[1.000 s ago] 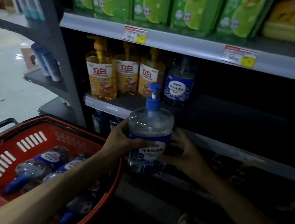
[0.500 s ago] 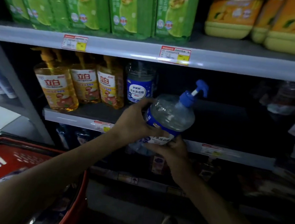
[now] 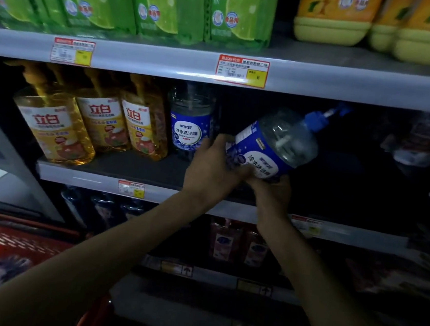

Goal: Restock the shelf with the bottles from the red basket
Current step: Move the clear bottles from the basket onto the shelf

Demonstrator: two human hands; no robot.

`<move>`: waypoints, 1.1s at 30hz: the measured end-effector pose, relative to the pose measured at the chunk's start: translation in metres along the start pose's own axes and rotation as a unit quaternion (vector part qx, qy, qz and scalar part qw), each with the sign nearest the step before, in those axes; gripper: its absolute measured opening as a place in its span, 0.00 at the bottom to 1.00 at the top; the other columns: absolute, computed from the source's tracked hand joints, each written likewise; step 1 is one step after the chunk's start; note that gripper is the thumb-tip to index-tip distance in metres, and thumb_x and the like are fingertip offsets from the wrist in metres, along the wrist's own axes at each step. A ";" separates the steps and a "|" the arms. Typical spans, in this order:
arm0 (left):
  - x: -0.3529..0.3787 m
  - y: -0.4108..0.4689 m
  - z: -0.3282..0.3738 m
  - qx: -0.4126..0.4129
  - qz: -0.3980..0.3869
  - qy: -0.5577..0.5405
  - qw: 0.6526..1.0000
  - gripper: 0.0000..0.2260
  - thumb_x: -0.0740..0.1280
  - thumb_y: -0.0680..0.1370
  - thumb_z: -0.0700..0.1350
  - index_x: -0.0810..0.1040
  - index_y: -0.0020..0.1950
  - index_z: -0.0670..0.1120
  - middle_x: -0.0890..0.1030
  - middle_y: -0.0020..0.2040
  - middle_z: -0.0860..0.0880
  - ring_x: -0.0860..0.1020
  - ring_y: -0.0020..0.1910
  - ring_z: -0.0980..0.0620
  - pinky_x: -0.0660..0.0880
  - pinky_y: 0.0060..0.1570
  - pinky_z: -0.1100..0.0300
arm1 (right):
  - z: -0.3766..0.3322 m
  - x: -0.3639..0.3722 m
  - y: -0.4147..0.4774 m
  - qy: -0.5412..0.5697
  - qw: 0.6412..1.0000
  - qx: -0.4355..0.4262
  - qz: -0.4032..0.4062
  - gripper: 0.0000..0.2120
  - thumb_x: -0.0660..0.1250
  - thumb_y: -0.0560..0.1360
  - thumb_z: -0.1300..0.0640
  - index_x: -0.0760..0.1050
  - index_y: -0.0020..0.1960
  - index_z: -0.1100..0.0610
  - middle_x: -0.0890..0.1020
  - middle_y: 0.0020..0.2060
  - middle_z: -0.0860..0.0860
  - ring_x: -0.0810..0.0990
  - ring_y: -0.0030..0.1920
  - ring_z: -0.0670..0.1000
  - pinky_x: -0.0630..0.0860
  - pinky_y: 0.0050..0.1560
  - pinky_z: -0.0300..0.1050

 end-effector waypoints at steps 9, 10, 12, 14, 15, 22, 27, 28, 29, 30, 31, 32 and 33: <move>0.056 0.026 -0.034 -0.074 -0.025 -0.301 0.950 0.22 0.74 0.77 0.37 0.76 0.69 0.50 0.84 0.60 0.51 0.83 0.59 0.56 0.80 0.58 0.59 | -0.001 0.004 0.053 -0.070 0.994 -0.083 0.029 0.32 0.82 0.61 0.68 0.75 0.62 0.57 0.84 0.50 0.48 0.84 0.49 0.45 0.80 0.41 0.35; 0.059 0.032 -0.037 -0.079 -0.018 -0.314 0.946 0.23 0.73 0.77 0.37 0.76 0.71 0.48 0.85 0.61 0.50 0.83 0.59 0.54 0.81 0.60 0.56 | 0.002 0.007 0.059 -0.065 0.994 -0.085 0.031 0.32 0.82 0.61 0.68 0.75 0.63 0.59 0.84 0.51 0.49 0.84 0.48 0.44 0.80 0.42 0.36; 0.065 0.046 -0.044 -0.089 -0.005 -0.340 0.936 0.23 0.72 0.77 0.36 0.75 0.72 0.45 0.85 0.60 0.47 0.83 0.59 0.50 0.81 0.61 0.51 | 0.007 0.013 0.074 -0.072 0.993 -0.092 0.028 0.34 0.82 0.62 0.66 0.74 0.65 0.59 0.85 0.53 0.51 0.85 0.49 0.45 0.82 0.45 0.40; 0.073 0.055 -0.053 -0.119 0.024 -0.380 0.917 0.22 0.72 0.78 0.35 0.75 0.72 0.44 0.85 0.60 0.46 0.84 0.59 0.48 0.81 0.62 0.48 | 0.009 0.020 0.089 -0.099 0.990 -0.097 0.017 0.35 0.83 0.62 0.64 0.74 0.66 0.57 0.85 0.55 0.52 0.85 0.52 0.49 0.83 0.49 0.46; 0.077 0.058 -0.058 -0.132 0.045 -0.393 0.909 0.22 0.72 0.78 0.36 0.76 0.72 0.43 0.85 0.60 0.45 0.84 0.58 0.48 0.81 0.61 0.48 | 0.009 0.024 0.096 -0.114 0.988 -0.101 0.006 0.35 0.83 0.62 0.63 0.74 0.66 0.56 0.85 0.55 0.52 0.85 0.53 0.50 0.83 0.50 0.48; 0.092 0.088 -0.074 -0.124 0.113 -0.387 0.907 0.25 0.76 0.74 0.44 0.76 0.71 0.45 0.86 0.58 0.47 0.85 0.56 0.49 0.82 0.59 0.46 | 0.013 0.036 0.137 -0.203 0.967 -0.154 -0.004 0.24 0.77 0.69 0.62 0.77 0.64 0.53 0.85 0.54 0.52 0.84 0.52 0.51 0.83 0.53 0.54; 0.098 0.108 -0.072 -0.142 0.123 -0.338 0.922 0.24 0.77 0.73 0.52 0.77 0.65 0.43 0.85 0.52 0.51 0.85 0.51 0.53 0.83 0.55 0.48 | 0.016 0.035 0.156 -0.210 0.966 -0.152 0.019 0.16 0.77 0.70 0.58 0.80 0.57 0.54 0.85 0.48 0.51 0.85 0.48 0.52 0.83 0.47 0.51; 0.098 0.112 -0.071 -0.141 0.124 -0.326 0.927 0.24 0.76 0.72 0.54 0.77 0.63 0.43 0.85 0.53 0.49 0.85 0.51 0.51 0.83 0.54 0.47 | 0.017 0.036 0.160 -0.210 0.966 -0.147 0.023 0.14 0.76 0.71 0.59 0.80 0.56 0.55 0.85 0.47 0.52 0.85 0.48 0.52 0.83 0.46 0.50; 0.097 0.115 -0.071 -0.145 0.123 -0.314 0.930 0.23 0.76 0.72 0.56 0.78 0.60 0.44 0.85 0.52 0.48 0.85 0.50 0.50 0.83 0.53 0.46 | 0.018 0.037 0.163 -0.213 0.966 -0.142 0.026 0.13 0.76 0.71 0.60 0.80 0.55 0.56 0.85 0.47 0.52 0.84 0.48 0.53 0.82 0.45 0.48; 0.097 0.118 -0.072 -0.151 0.123 -0.308 0.931 0.20 0.76 0.72 0.54 0.78 0.57 0.44 0.85 0.51 0.47 0.85 0.50 0.49 0.83 0.52 0.45 | 0.019 0.039 0.166 -0.217 0.966 -0.136 0.029 0.12 0.75 0.72 0.62 0.79 0.54 0.57 0.84 0.48 0.53 0.84 0.48 0.53 0.80 0.44 0.46; 0.097 0.120 -0.074 -0.160 0.124 -0.304 0.931 0.17 0.76 0.73 0.52 0.79 0.56 0.43 0.85 0.51 0.47 0.85 0.49 0.49 0.83 0.52 0.45 | 0.020 0.041 0.168 -0.220 0.966 -0.131 0.030 0.10 0.74 0.72 0.64 0.79 0.53 0.58 0.84 0.48 0.53 0.83 0.49 0.53 0.79 0.44 0.44; 0.096 0.123 -0.076 -0.166 0.128 -0.303 0.930 0.16 0.76 0.74 0.49 0.79 0.56 0.43 0.85 0.51 0.47 0.84 0.49 0.48 0.83 0.52 0.45 | 0.020 0.044 0.170 -0.222 0.966 -0.126 0.030 0.09 0.74 0.73 0.65 0.79 0.52 0.58 0.84 0.47 0.54 0.83 0.48 0.53 0.78 0.43 0.44; 0.095 0.125 -0.078 -0.173 0.132 -0.300 0.929 0.15 0.76 0.75 0.48 0.79 0.56 0.43 0.85 0.51 0.46 0.84 0.50 0.48 0.83 0.53 0.45 | 0.022 0.046 0.172 -0.222 0.967 -0.122 0.030 0.09 0.73 0.73 0.65 0.78 0.51 0.58 0.84 0.47 0.54 0.83 0.48 0.53 0.77 0.43 0.43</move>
Point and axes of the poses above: each hand's wrist, its own y-axis towards the middle knuckle, its own x-axis out of the palm, z = x × y, the point moved 7 cm from there along y, towards the middle knuckle
